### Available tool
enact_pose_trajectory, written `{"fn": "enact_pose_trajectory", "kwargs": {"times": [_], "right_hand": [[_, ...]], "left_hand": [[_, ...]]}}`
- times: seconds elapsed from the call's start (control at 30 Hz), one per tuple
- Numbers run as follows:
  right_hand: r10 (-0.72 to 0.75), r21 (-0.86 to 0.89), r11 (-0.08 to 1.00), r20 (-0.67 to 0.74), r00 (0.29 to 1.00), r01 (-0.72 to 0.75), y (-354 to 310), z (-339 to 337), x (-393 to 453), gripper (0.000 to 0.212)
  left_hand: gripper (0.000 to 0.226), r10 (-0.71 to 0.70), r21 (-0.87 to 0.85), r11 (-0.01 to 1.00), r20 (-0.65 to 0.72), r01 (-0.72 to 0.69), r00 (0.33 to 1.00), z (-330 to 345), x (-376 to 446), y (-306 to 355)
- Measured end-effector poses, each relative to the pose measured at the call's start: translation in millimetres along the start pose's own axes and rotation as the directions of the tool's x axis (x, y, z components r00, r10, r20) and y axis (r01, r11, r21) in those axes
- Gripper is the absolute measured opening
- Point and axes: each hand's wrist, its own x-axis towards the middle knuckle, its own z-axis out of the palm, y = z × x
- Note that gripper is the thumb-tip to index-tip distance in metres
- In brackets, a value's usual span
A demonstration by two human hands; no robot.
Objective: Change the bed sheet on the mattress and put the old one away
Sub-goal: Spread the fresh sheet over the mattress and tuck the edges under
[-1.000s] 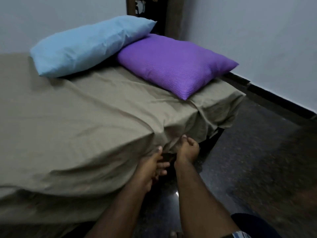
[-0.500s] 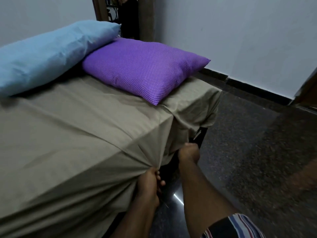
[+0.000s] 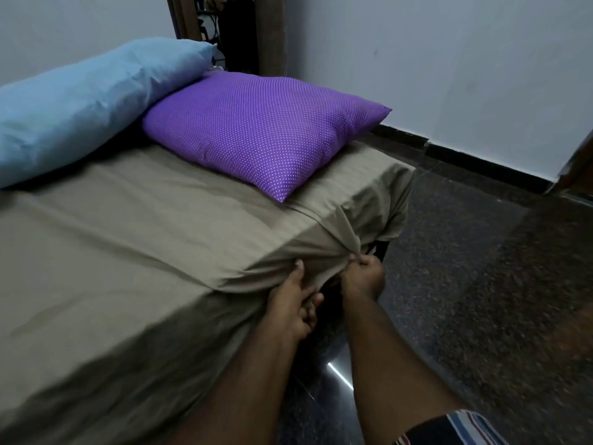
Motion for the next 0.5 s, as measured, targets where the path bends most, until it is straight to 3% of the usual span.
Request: {"fn": "enact_pose_trajectory", "kwargs": {"times": [0.07, 0.13, 0.23, 0.3, 0.37, 0.43, 0.5], "right_hand": [[-0.038, -0.059, 0.997, 0.009, 0.999, 0.039, 15, -13, 3, 0.015], [-0.017, -0.033, 0.999, 0.043, 0.999, 0.018, 23, -14, 5, 0.014], [0.141, 0.199, 0.969, 0.037, 0.989, -0.146, 16, -8, 10, 0.014], [0.157, 0.323, 0.931, 0.061, 0.986, -0.168, 3, -7, 12, 0.026], [0.088, 0.31, 0.942, 0.146, 0.985, -0.131, -11, 0, 13, 0.033], [0.041, 0.225, 0.969, 0.266, 0.963, -0.104, -22, 14, 11, 0.021], [0.062, 0.164, 0.98, 0.288, 0.955, -0.113, -23, 25, 12, 0.007]], "left_hand": [[0.032, 0.026, -0.141, 0.989, -0.038, -0.031, 0.999, 10, 18, -3], [0.027, 0.098, -0.149, 0.983, -0.093, -0.111, 0.991, 16, 28, -17], [0.042, 0.233, 0.164, 0.965, -0.183, -0.204, 0.955, 6, 25, -55], [0.044, 0.302, 0.302, 0.925, -0.218, -0.23, 0.928, -10, 24, -70], [0.046, 0.362, 0.378, 0.889, -0.235, -0.259, 0.902, -26, 27, -74], [0.044, 0.376, 0.417, 0.871, -0.224, -0.261, 0.899, -35, 29, -73], [0.04, 0.359, 0.426, 0.869, -0.191, -0.252, 0.914, -38, 28, -71]]}}
